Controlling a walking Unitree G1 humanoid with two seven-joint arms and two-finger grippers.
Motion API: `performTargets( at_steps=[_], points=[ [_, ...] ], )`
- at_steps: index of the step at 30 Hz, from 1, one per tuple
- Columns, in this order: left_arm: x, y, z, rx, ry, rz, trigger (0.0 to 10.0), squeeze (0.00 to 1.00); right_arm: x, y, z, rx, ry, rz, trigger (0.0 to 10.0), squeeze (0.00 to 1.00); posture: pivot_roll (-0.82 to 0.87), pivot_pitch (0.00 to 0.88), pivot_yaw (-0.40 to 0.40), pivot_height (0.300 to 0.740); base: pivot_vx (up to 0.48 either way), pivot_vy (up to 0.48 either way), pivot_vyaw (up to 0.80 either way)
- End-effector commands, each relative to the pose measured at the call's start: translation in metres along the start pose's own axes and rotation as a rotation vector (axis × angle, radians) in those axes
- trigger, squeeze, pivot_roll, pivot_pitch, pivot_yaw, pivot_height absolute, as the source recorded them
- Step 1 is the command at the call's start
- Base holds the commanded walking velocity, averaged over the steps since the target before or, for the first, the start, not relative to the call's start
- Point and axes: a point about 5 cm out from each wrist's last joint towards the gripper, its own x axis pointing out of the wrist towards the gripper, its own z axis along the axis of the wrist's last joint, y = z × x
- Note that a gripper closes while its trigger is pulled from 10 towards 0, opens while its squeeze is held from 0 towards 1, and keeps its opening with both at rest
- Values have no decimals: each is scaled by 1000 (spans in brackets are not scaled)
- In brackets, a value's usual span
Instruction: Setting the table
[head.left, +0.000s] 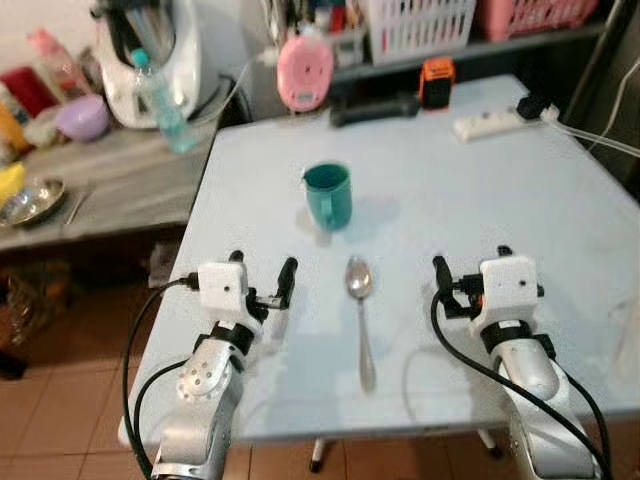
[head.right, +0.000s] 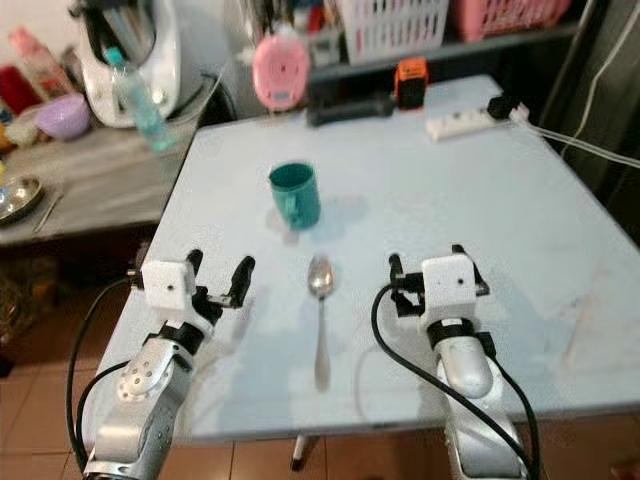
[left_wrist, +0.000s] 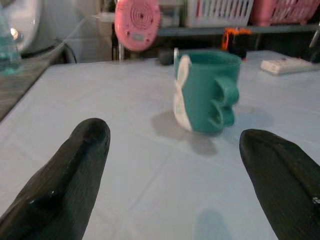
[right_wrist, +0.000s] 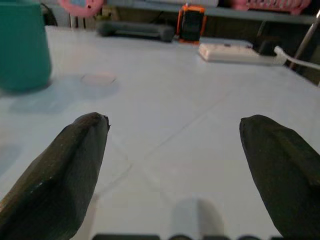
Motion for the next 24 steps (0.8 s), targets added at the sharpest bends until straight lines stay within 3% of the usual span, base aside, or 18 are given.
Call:
performTargets(
  at_steps=[1, 3, 8, 9, 13, 17, 19, 24],
  points=[
    [-8, 17, 3, 42, 8, 27, 10000, 0, -1, 12, 6, 41, -22, 43, 10000, 0, -293, 102, 157, 740, 0, 0, 0],
    [-10, 20, 5, 69, 7, 15, 10000, 0, -2, 14, 9, 63, -33, 58, 10000, 0, -288, 107, 156, 740, 0, 0, 0],
    [-24, 50, 21, 204, -23, 41, 10000, 0, -7, 21, 16, 113, -56, 109, 10000, 0, -276, 132, 153, 740, 0, 0, 0],
    [-25, 61, 25, 268, -30, 42, 10000, 0, -9, 23, 16, 123, -51, 116, 10000, 0, -272, 144, 153, 740, 0, 0, 0],
    [-22, 74, 32, 310, -18, 24, 10000, 0, -15, 28, 15, 147, -35, 155, 10000, 0, -269, 161, 152, 740, 0, 0, 0],
    [-21, 73, 34, 323, -2, -23, 10000, 0, -20, 32, 15, 201, -11, 190, 10000, 0, -270, 179, 155, 740, 0, 0, 0],
    [-26, 68, 30, 321, 24, -76, 10000, 0, -28, 35, 13, 254, 28, 214, 10000, 0, -274, 200, 166, 740, 0, 0, 0],
    [-36, 59, 24, 302, 76, -192, 10000, 0, -39, 35, 12, 285, 69, 227, 10000, 0, -278, 223, 187, 740, 0, 0, 0]
  ],
)
